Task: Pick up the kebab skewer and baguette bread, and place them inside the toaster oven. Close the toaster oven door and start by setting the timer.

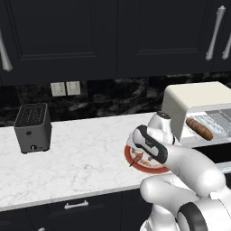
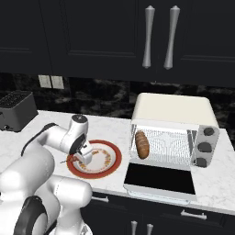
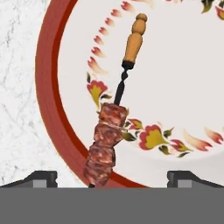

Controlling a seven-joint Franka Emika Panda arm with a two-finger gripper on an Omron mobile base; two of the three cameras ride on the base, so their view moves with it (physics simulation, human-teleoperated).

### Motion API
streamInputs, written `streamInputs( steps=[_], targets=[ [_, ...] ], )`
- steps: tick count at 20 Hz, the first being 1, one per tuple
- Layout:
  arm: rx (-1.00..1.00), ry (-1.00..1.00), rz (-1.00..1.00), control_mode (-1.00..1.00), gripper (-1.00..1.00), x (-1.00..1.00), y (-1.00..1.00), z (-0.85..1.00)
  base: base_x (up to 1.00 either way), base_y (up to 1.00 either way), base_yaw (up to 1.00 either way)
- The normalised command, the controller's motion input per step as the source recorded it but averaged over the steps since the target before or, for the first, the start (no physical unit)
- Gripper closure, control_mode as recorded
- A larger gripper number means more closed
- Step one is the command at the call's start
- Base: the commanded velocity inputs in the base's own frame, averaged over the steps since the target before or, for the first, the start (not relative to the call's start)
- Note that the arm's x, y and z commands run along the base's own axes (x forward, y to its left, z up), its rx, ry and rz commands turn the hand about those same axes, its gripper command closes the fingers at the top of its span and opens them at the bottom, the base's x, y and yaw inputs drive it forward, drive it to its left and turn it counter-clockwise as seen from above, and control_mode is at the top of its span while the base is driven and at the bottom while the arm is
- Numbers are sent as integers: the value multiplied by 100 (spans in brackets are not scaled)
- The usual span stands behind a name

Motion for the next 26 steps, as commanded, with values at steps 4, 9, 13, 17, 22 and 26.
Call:
streamInputs(
  steps=[4, 9, 13, 17, 22, 26],
  targets=[
    [4, 0, -6, -100, -100, 2, 3, -26, 0, 0, 0],
    [3, -1, -7, -100, -100, 0, 0, -22, 0, 0, 0],
    [3, -2, -7, -100, -100, 0, 0, -25, 0, 0, 0],
    [3, -2, -7, -100, -100, 0, 0, -20, 0, 0, 0],
    [3, -2, -7, -100, -100, 0, 1, -30, 0, 0, 0],
    [3, -2, -7, -100, -100, 0, 1, -27, 0, 0, 0]
  ],
)
